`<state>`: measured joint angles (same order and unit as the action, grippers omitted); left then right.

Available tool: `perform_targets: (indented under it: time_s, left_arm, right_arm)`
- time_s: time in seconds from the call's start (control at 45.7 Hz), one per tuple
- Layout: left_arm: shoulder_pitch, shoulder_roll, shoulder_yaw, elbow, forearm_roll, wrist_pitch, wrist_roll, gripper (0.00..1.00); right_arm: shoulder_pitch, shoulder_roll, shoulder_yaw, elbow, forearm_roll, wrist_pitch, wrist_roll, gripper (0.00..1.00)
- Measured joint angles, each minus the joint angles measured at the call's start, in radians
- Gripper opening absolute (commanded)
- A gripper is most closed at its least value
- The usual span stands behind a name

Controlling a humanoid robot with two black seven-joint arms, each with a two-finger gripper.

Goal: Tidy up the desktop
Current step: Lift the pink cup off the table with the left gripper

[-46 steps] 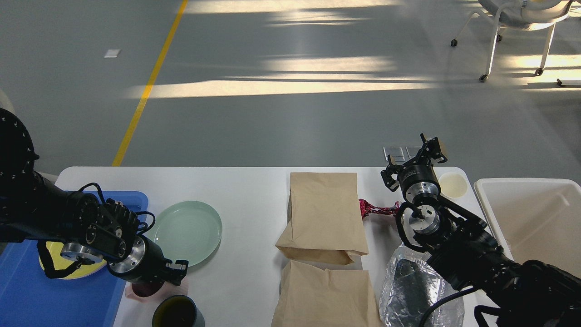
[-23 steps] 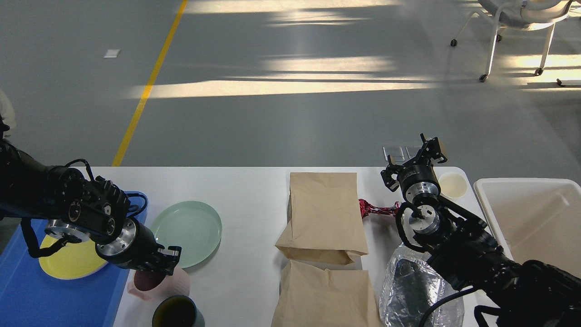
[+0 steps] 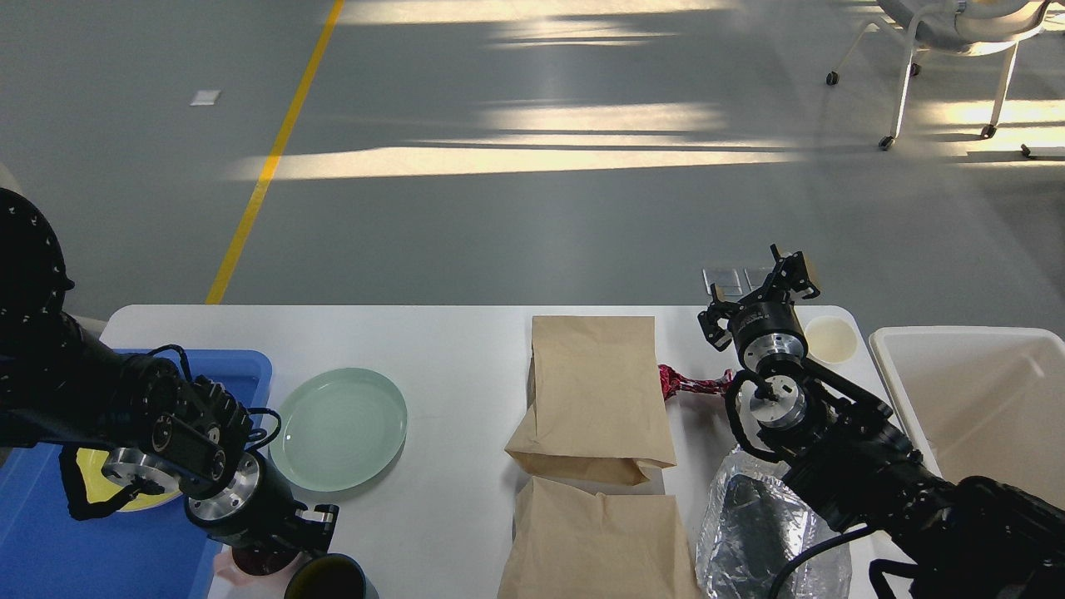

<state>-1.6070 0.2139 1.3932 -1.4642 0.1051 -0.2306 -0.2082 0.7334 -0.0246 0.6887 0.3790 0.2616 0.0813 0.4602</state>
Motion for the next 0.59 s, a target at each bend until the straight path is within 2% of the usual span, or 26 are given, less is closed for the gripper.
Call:
perform_targets:
  time_s: [0.35,0.372,0.394,0.59]
  left_arm:
    - [0.053,-0.010,0.002,0.041,-0.001,0.007,0.001,0.30]
    - [0.056,-0.010,0.002,0.041,-0.001,0.009,0.001,0.28]
    - [0.058,-0.010,0.002,0.042,-0.001,0.012,0.001,0.20]
    - [0.097,-0.010,-0.003,0.050,-0.004,0.150,0.001,0.00]
  right_arm:
    - [0.000,0.000,0.000,0.000,0.001,0.000,0.000,1.00]
    - [0.000,0.000,0.000,0.000,0.001,0.000,0.000,1.00]
    - [0.000,0.000,0.000,0.000,0.001,0.000,0.000,1.00]
    - [0.000,0.000,0.000,0.000,0.000,0.000,0.000,1.00]
